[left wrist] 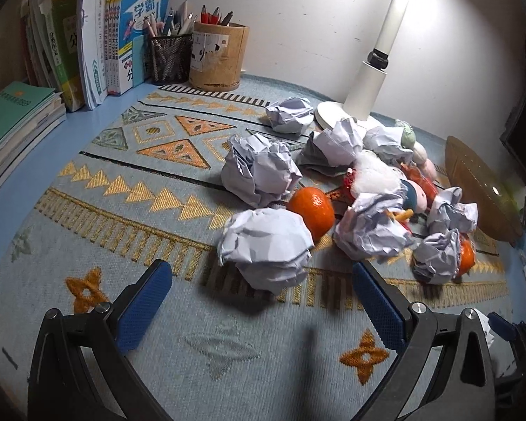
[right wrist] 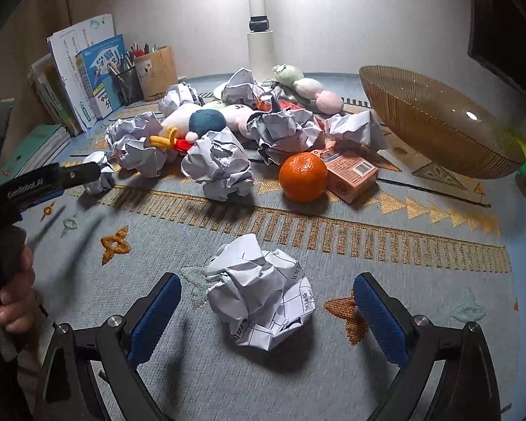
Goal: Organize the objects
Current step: 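Grasp a crumpled paper ball with the left tool while the right tool grasps another paper ball, then carry both paper balls over the brown bowl and open both tools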
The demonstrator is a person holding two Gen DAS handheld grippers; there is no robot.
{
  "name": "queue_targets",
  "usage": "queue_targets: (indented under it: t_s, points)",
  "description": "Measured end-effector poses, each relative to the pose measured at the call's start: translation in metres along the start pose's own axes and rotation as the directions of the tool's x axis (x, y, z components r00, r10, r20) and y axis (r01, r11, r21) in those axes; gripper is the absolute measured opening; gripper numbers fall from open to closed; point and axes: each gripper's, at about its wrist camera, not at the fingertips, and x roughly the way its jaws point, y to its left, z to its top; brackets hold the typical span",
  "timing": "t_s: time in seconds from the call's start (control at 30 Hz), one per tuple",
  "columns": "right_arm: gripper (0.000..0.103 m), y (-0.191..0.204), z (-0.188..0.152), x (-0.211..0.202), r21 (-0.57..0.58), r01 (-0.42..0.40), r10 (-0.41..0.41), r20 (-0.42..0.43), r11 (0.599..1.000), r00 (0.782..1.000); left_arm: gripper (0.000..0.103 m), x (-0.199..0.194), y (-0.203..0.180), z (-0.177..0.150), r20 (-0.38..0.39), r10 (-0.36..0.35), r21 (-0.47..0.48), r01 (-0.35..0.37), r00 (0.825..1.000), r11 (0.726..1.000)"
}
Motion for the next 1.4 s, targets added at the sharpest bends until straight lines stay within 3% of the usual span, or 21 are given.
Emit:
queue_targets:
  t_s: [0.03,0.07,0.1,0.2,0.23,0.37,0.5,0.67,0.83,0.93,1.07,1.23,1.33,1.37,1.4]
  points:
    - [0.094,0.002,0.000,0.001,-0.010,0.007,-0.007,-0.001,1.000,1.000,0.095,0.006,0.000,0.002,-0.010,0.019,0.010,-0.019,1.000,1.000]
    - [0.085,0.003,0.001,0.003,-0.021,0.010,-0.010,-0.010,1.000,1.000,0.080,0.011,-0.001,0.005,-0.021,0.042,0.021,-0.041,0.999,0.999]
    - [0.077,0.004,0.001,0.006,-0.027,0.005,-0.006,-0.027,1.000,1.000,0.073,0.015,-0.001,0.005,-0.032,0.054,0.028,-0.054,0.998,0.998]
    - [0.061,0.005,0.001,0.009,-0.035,0.016,-0.018,-0.042,0.999,0.999,0.058,0.018,-0.002,0.007,-0.046,0.026,0.029,-0.024,0.999,0.999]
    - [0.055,0.005,0.001,0.008,-0.035,0.014,-0.016,-0.037,0.999,0.999,0.047,0.015,-0.004,0.006,-0.036,0.029,0.040,-0.028,0.999,0.999]
    - [0.050,-0.002,0.001,-0.001,-0.008,-0.010,0.010,-0.005,1.000,1.000,0.046,-0.001,-0.011,-0.002,0.015,0.029,0.077,-0.030,0.999,0.997]
    - [0.050,-0.021,0.003,-0.022,0.044,-0.049,0.046,0.058,0.998,0.997,0.046,-0.033,-0.022,-0.021,0.067,-0.083,0.085,0.078,0.994,0.993]
    - [0.050,-0.066,0.015,-0.058,0.130,-0.033,0.014,0.150,0.991,0.989,0.046,-0.068,-0.059,-0.024,0.132,-0.174,0.108,0.160,0.976,0.981]
    - [0.051,-0.134,0.043,-0.105,0.271,-0.002,-0.072,0.265,0.963,0.961,0.046,-0.084,-0.137,0.010,0.165,-0.311,0.210,0.275,0.936,0.938]
    - [0.051,-0.178,0.064,-0.103,0.371,0.046,-0.145,0.246,0.928,0.958,0.046,-0.075,-0.198,0.032,0.160,-0.363,0.267,0.314,0.918,0.911]
    - [0.051,-0.206,0.081,-0.081,0.376,0.077,-0.158,0.190,0.924,0.969,0.046,-0.037,-0.266,0.052,0.091,-0.415,0.302,0.372,0.905,0.878]
    - [0.051,-0.217,0.095,-0.065,0.356,0.106,-0.178,0.177,0.928,0.968,0.046,0.002,-0.306,0.064,0.051,-0.441,0.297,0.408,0.896,0.863]
    - [0.057,-0.229,0.104,-0.053,0.367,0.129,-0.193,0.142,0.921,0.971,0.062,0.018,-0.315,0.071,0.013,-0.470,0.281,0.448,0.882,0.848]
    - [0.065,-0.232,0.104,-0.052,0.375,0.132,-0.195,0.135,0.918,0.971,0.071,0.023,-0.315,0.073,-0.005,-0.474,0.269,0.458,0.881,0.848]
    - [0.067,-0.236,0.102,-0.054,0.383,0.131,-0.198,0.141,0.914,0.970,0.073,0.026,-0.311,0.075,-0.020,-0.472,0.249,0.461,0.881,0.851]
